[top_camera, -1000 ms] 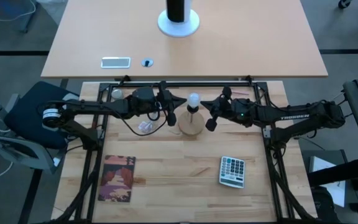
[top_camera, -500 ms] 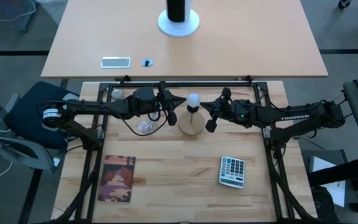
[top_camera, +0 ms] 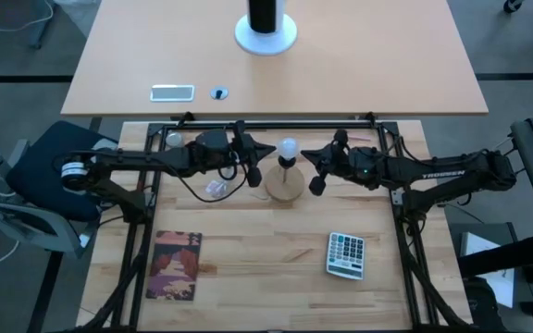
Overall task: Screw lightbulb
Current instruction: Insert the lightbulb into the lamp
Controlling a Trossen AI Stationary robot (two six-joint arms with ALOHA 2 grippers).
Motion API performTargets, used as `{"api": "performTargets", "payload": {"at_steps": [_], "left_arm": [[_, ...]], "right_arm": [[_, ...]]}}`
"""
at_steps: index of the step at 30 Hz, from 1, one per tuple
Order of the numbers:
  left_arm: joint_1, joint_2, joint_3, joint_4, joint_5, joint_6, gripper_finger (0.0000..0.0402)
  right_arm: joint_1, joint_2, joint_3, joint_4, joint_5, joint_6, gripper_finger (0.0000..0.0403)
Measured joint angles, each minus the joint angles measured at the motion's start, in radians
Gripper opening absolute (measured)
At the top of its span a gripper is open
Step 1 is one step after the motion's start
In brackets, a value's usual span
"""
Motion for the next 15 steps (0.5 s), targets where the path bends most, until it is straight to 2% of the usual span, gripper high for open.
{"api": "performTargets", "payload": {"at_steps": [6, 15], "left_arm": [[-0.013, -0.002, 0.000, 0.015, 0.092, -0.004, 0.0000], [-0.013, 0.022, 0.000, 0.024, 0.091, -0.030, 0.0000]], "right_arm": [[-0.012, 0.017, 0.000, 0.005, 0.015, -0.050, 0.0000], [-0.022, 0.064, 0.000, 0.046, 0.011, -0.075, 0.0000]]}}
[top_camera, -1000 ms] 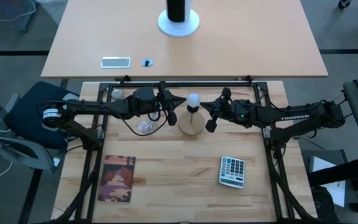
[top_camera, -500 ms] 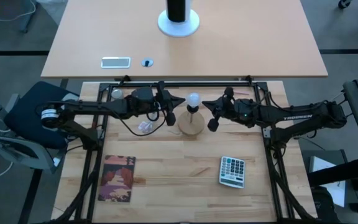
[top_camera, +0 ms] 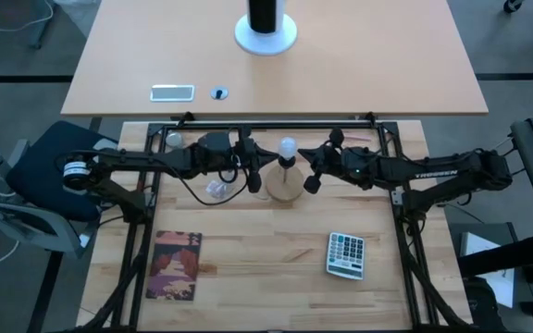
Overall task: Screw lightbulb
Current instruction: Insert the lightbulb into the lamp
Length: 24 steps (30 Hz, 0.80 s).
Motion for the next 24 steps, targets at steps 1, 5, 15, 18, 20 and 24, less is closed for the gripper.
{"api": "performTargets", "payload": {"at_steps": [1, 5, 15, 18, 20, 24], "left_arm": [[0.000, 0.001, 0.000, 0.000, -0.007, -0.001, 0.0000], [0.000, 0.002, 0.000, 0.000, -0.017, -0.004, 0.0000], [-0.001, 0.000, 0.000, -0.001, -0.016, -0.004, 0.0000], [-0.001, -0.001, 0.000, -0.004, -0.016, -0.004, 0.0000], [-0.001, -0.001, 0.000, -0.007, -0.016, -0.004, 0.0000], [-0.007, -0.007, 0.000, -0.006, -0.016, -0.004, 0.0000]], "right_arm": [[0.000, 0.001, 0.000, -0.001, -0.004, 0.003, 0.0000], [0.008, 0.001, 0.000, -0.002, -0.005, 0.014, 0.0000], [0.029, -0.006, 0.000, -0.020, -0.006, 0.042, 0.0000], [0.031, -0.008, 0.000, -0.020, -0.005, 0.043, 0.0000], [0.031, -0.015, 0.000, -0.032, 0.004, 0.043, 0.0000], [0.031, -0.030, 0.000, -0.073, 0.076, 0.048, 0.0000]]}}
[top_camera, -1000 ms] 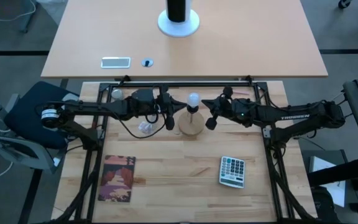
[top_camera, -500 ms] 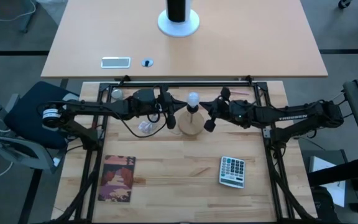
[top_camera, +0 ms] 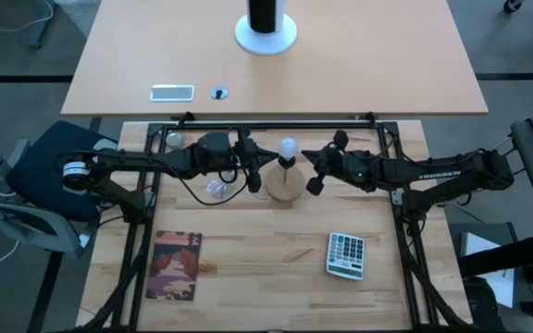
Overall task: Screw lightbulb
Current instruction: Insert the lightbulb into the lamp
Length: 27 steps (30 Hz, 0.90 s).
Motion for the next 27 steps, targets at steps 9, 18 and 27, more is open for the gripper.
{"api": "performTargets", "payload": {"at_steps": [9, 18, 27], "left_arm": [[0.002, 0.002, 0.000, 0.000, -0.064, 0.019, 0.0000], [0.001, 0.002, 0.000, -0.002, -0.072, 0.022, 0.0000], [0.004, 0.002, 0.000, -0.005, -0.090, 0.032, 0.0000]], "right_arm": [[-0.065, 0.020, 0.000, 0.028, -0.043, -0.042, 0.0000], [-0.066, 0.029, 0.000, 0.084, -0.104, -0.066, 0.0000], [-0.039, 0.026, 0.000, 0.078, -0.123, -0.044, 0.0000]]}}
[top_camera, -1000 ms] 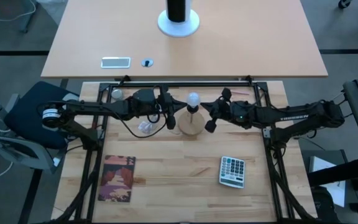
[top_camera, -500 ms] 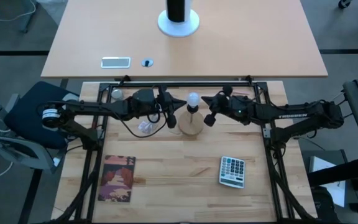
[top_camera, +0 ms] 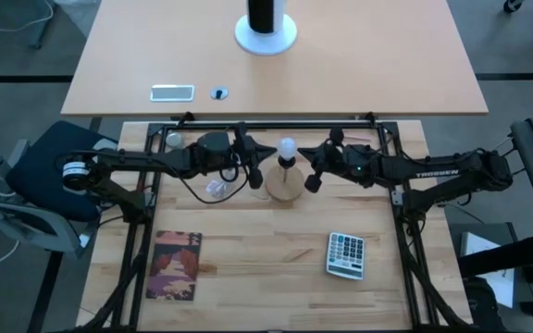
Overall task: Screw lightbulb
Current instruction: Insert the lightbulb into the lamp
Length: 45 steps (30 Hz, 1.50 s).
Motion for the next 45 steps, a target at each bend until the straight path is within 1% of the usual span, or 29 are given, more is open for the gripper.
{"api": "performTargets", "payload": {"at_steps": [5, 10, 16, 18, 20, 22, 27, 29, 33, 45], "left_arm": [[0.007, 0.000, 0.000, 0.001, -0.003, 0.002, 0.0000], [0.005, -0.003, 0.000, -0.005, 0.016, 0.002, 0.0000], [-0.001, -0.019, 0.000, -0.007, 0.019, -0.022, 0.0000], [-0.005, -0.019, 0.000, -0.009, 0.039, -0.024, 0.0000], [-0.007, -0.019, 0.000, -0.011, 0.080, -0.025, 0.0000], [-0.009, -0.019, 0.000, -0.010, 0.095, -0.025, 0.0000], [-0.005, -0.013, 0.000, -0.003, 0.092, -0.022, 0.0000], [-0.003, -0.013, 0.000, 0.001, 0.089, -0.018, 0.0000], [-0.003, -0.013, 0.000, -0.001, 0.043, -0.010, 0.0000], [0.005, 0.014, 0.000, 0.052, 0.016, 0.002, 0.0000]], "right_arm": [[0.029, -0.002, 0.000, -0.001, -0.004, 0.013, 0.0000], [0.047, -0.014, 0.000, -0.042, 0.053, 0.034, 0.0000], [0.050, -0.033, 0.000, -0.074, 0.088, 0.053, 0.0000], [0.050, -0.034, 0.000, -0.078, 0.097, 0.050, 0.0000], [0.043, -0.034, 0.000, -0.079, 0.100, 0.042, 0.0000], [0.032, -0.034, 0.000, -0.075, 0.100, 0.036, 0.0000], [0.007, -0.024, 0.000, -0.054, 0.083, 0.015, 0.0000], [0.000, -0.016, 0.000, -0.040, 0.054, 0.011, 0.0000], [-0.003, -0.005, 0.000, -0.023, 0.019, 0.009, 0.0000], [0.005, -0.007, -0.001, -0.025, 0.017, 0.004, 0.0000]]}}
